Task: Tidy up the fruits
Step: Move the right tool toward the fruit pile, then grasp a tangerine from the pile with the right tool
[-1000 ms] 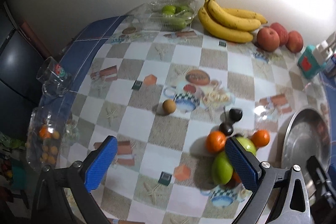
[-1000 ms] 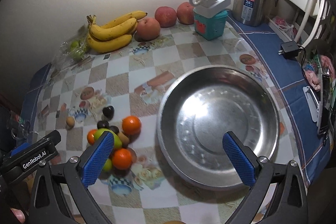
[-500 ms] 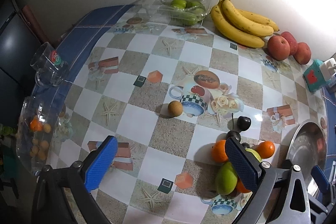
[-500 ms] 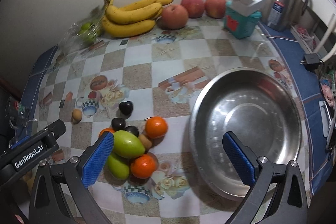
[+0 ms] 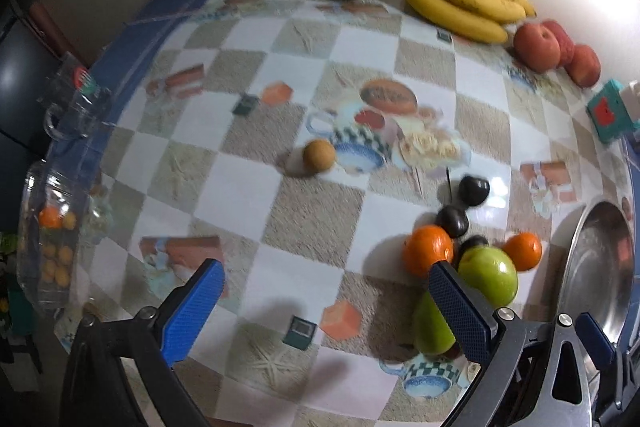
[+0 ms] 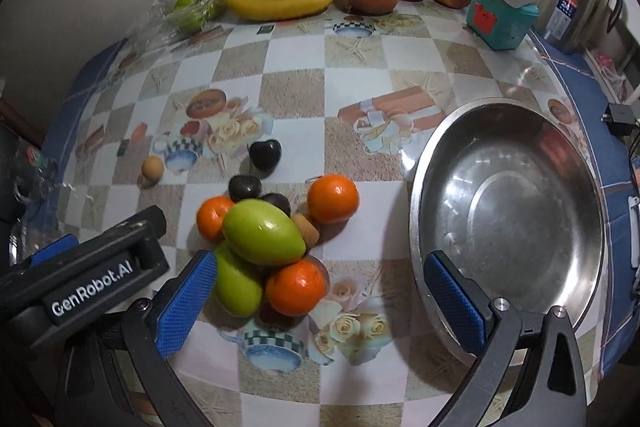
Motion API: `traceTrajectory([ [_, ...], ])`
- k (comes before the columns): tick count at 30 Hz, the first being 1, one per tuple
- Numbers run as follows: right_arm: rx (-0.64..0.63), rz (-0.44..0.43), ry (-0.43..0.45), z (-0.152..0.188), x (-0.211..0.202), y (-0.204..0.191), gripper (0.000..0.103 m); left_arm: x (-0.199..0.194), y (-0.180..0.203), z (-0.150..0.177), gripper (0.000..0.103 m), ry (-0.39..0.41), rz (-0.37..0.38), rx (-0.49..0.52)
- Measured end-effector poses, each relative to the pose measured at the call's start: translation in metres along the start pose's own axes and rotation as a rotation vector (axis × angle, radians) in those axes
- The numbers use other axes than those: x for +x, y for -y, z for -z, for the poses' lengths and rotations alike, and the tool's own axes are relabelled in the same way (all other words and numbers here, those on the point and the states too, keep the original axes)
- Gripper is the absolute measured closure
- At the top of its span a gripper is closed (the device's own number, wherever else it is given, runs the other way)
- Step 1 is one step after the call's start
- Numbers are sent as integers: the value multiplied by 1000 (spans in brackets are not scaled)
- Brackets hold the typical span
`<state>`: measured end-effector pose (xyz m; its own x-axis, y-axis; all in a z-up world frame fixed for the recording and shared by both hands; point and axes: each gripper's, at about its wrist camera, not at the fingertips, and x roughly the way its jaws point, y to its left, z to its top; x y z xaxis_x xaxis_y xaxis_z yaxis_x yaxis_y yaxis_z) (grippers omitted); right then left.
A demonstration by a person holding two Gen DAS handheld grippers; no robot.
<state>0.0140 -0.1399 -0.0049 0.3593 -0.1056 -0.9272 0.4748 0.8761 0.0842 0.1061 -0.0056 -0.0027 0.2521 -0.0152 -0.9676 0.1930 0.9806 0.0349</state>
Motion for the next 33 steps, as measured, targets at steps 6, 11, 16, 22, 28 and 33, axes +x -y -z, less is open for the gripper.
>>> traceTrajectory([
  [6,32,-8,-39,9,12,9,0,18,-5,3,0,-55,-7,-49],
  [11,43,-40,-29,10,14,8,14,34,-14,4,0,-118,10,-104],
  [16,82,-102,-41,11,20,11,22,34,-18,2,0,-117,19,-126],
  [22,116,-131,-79,14,32,14,30,38,-16,4,0,-127,33,-124],
  [28,139,-166,-99,17,38,15,47,42,-10,9,0,-143,57,-129],
  [33,142,-208,-96,16,36,11,64,44,-7,13,0,-144,67,-137],
])
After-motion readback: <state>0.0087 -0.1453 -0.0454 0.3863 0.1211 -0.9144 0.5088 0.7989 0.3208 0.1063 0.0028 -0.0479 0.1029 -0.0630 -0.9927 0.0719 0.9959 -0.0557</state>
